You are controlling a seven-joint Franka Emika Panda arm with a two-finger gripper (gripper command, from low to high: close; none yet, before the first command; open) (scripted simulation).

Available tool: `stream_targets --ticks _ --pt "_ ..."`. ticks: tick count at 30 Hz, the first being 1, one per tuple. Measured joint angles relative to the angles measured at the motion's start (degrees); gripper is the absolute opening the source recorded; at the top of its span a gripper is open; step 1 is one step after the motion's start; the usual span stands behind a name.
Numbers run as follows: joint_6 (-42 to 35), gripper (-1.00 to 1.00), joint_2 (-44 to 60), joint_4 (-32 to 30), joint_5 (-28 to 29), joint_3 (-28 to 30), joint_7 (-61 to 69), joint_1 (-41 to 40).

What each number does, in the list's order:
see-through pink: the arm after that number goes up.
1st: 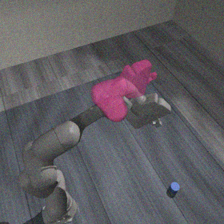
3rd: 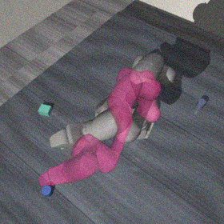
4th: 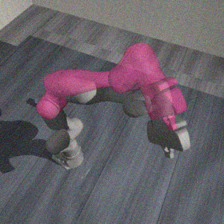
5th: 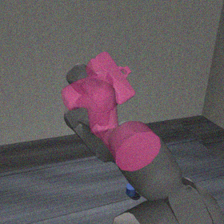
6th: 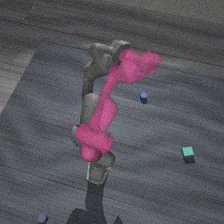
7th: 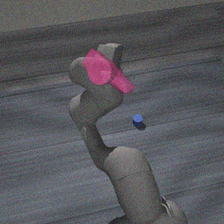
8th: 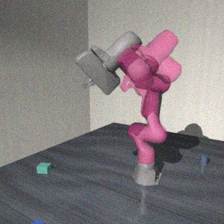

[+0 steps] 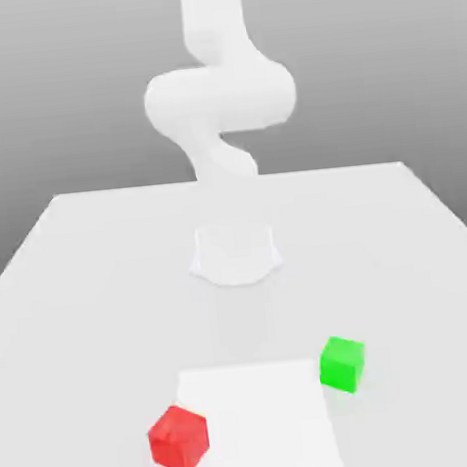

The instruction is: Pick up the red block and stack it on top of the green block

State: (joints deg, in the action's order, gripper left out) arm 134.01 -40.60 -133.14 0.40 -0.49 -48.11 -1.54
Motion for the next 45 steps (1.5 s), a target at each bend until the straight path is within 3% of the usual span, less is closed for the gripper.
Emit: stream_targets --ticks 15,23,28,29,36,41,45 --pt "13.4 0.00 31.5 -8.1 2.3 -0.2 -13.6 -6.8" --pt "20.6 0.00 48.1 -12.4 0.0 0.9 -18.2 -9.0" --pt "28.6 0.00 58.4 -11.6 -0.7 0.8 -18.4 -9.3" --pt "30.0 -1.00 60.1 -11.4 -0.7 0.7 -18.4 -9.3" --pt "30.2 -1.00 60.3 -11.3 -0.6 0.7 -18.5 -9.4" --pt "22.7 -1.00 51.4 -12.7 -0.5 0.6 -18.5 -9.4" --pt "20.8 -1.00 44.6 -17.6 -1.1 -4.4 -11.7 -4.3"
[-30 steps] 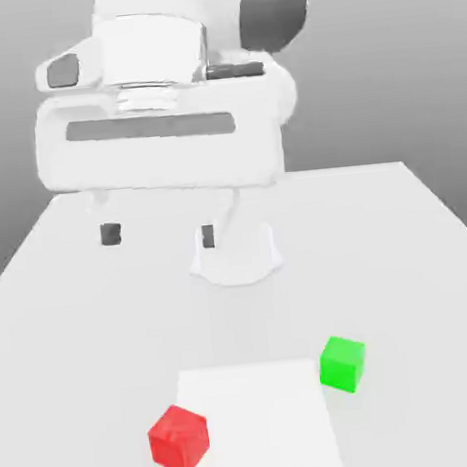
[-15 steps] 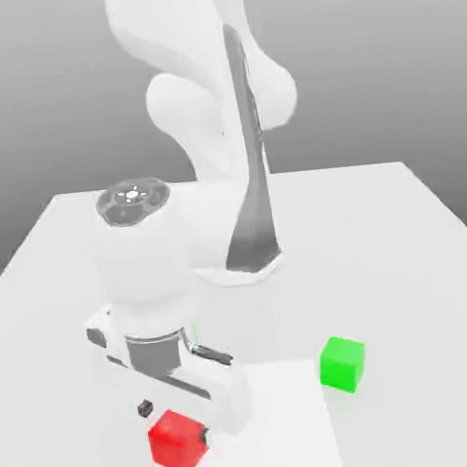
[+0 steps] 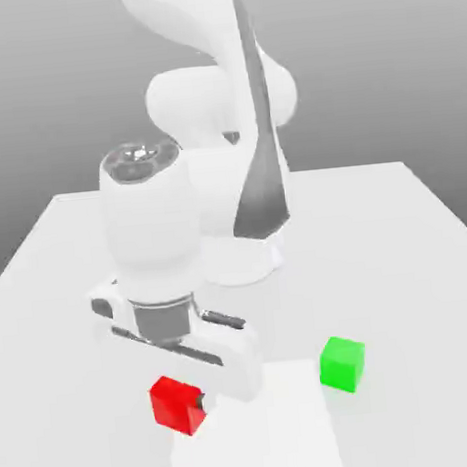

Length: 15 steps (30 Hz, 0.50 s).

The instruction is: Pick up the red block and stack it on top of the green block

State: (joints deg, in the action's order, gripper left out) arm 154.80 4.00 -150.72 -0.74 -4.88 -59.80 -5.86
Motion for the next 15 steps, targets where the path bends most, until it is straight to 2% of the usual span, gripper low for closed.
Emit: stream_targets --ticks 4,9,15 --pt "-0.8 -1.00 -6.5 -5.6 -1.8 -2.9 9.0 9.1" --pt "-1.3 -1.00 -13.7 -12.4 -3.8 -6.2 19.8 16.5" --pt "8.7 -1.00 -4.3 -13.0 1.2 -6.4 17.9 16.9"
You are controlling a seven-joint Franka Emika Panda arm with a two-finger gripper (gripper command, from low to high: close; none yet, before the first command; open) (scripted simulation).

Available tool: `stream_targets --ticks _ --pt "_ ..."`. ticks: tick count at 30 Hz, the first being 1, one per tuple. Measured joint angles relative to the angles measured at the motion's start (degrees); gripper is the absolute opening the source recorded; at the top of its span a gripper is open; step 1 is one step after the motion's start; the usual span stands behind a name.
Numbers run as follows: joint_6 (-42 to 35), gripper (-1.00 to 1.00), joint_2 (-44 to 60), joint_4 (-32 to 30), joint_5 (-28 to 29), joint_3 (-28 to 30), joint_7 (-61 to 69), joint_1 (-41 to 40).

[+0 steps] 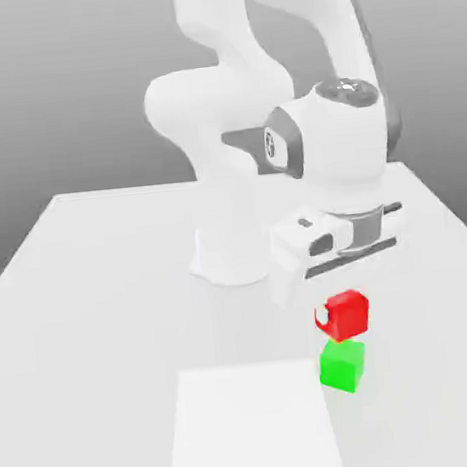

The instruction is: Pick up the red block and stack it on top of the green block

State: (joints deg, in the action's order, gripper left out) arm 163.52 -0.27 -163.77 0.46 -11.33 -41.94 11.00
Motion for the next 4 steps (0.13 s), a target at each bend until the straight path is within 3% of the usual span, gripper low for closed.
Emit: stream_targets --ticks 1,2,4 --pt "1.9 -1.00 2.0 0.1 1.4 0.4 -1.0 0.1" --pt "3.1 1.00 3.3 0.1 2.3 0.8 -1.6 0.2" --pt "3.1 1.00 3.3 0.1 2.3 0.8 -1.6 0.2"
